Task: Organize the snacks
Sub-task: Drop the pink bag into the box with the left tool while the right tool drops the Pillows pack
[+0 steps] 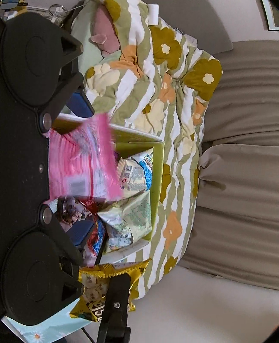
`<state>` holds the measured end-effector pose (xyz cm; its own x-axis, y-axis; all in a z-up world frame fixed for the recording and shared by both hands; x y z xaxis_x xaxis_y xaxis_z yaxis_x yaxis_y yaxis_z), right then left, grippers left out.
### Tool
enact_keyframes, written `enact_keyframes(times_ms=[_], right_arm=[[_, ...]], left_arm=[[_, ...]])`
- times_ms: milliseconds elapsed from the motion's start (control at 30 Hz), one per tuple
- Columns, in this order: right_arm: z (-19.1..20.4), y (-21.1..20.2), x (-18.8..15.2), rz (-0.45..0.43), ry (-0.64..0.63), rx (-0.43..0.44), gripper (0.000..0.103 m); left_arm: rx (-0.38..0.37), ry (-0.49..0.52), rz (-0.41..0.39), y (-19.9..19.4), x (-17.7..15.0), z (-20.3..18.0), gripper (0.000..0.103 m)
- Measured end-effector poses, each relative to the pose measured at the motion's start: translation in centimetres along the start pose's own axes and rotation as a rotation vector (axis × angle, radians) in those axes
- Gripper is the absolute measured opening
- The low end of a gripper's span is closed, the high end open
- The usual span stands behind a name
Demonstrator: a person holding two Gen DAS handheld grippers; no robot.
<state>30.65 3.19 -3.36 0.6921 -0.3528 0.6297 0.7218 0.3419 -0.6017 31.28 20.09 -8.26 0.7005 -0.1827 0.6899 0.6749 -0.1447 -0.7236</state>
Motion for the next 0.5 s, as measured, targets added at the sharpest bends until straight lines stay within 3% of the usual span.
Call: enact_keyframes(times_ms=[233, 500], right_arm=[[-0.3, 1.0, -0.8, 0.012, -0.022, -0.060, 0.094], [1.2, 2.6, -0.1, 0.008, -0.057, -0.022, 0.096]], left_arm=[[-0.008, -0.013, 0.019, -0.4, -1.5, 0.5, 0.103], [0.037, -0.030, -0.004, -2.0, -1.3, 1.5, 0.103]])
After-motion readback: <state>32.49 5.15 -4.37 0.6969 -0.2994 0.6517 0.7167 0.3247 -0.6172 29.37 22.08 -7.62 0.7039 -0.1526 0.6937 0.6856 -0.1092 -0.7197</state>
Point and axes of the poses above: each gripper's, at about its wrist camera, not at the fingertips, and y roughly the way its jaws point, z to its left, x to its top, the point moved 7 cm from there along y, roughly the way its jaws point, and after that the axes turned 10 degrees about y, right-handed, at the moved point
